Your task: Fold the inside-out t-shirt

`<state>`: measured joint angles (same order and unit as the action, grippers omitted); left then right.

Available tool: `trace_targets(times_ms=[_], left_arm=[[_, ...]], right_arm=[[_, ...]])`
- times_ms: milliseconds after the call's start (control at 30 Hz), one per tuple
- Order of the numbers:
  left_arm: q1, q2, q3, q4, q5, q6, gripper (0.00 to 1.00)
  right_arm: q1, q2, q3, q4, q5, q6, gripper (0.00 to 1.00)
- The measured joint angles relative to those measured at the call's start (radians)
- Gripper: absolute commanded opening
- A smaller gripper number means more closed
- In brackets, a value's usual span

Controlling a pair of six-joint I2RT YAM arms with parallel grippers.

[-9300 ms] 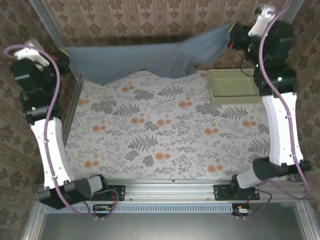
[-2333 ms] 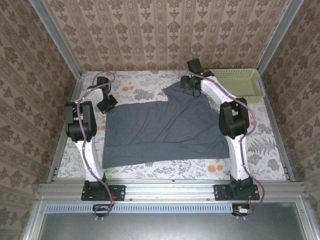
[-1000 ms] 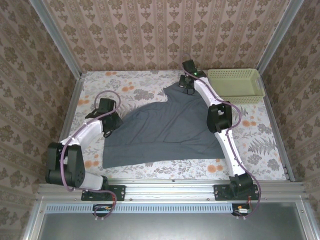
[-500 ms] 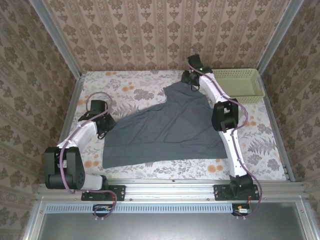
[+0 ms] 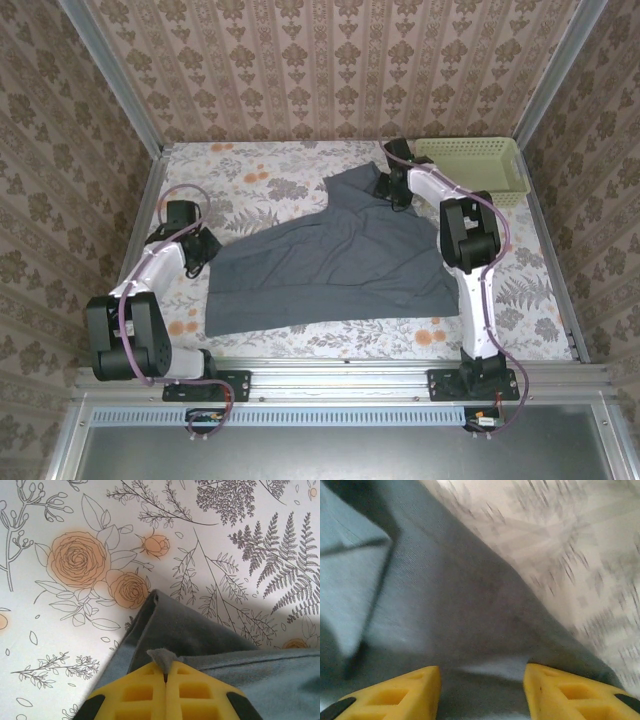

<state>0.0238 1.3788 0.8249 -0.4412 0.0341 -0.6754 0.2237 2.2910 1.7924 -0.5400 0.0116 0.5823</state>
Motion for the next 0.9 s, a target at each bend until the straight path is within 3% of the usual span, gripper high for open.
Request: trace_targets(times_ms=[367,500,667,900], left_arm=[[0.030,-0.059,-0.016,-0.008,0.004,0.012,0.00],[0.030,-0.070,-0.021,-0.012,0.004,0.017,0.00],[0.031,-0.070,-0.026,-0.018,0.004,0.018,0.00],[0.030,-0.070,-0.026,-0.018,0.015,0.018,0.00]], right_arm=[[0.080,-0.301,-0.475,0.134,0.060,0.067,0.49],[0.101,-0.384,-0.573,0.134,0.067,0.063,0.49],[0.090,-0.393,-0.487,0.106,0.075,-0.008,0.49],[0.042,-0.229,-0.122,0.081,0.094,-0.091,0.50]])
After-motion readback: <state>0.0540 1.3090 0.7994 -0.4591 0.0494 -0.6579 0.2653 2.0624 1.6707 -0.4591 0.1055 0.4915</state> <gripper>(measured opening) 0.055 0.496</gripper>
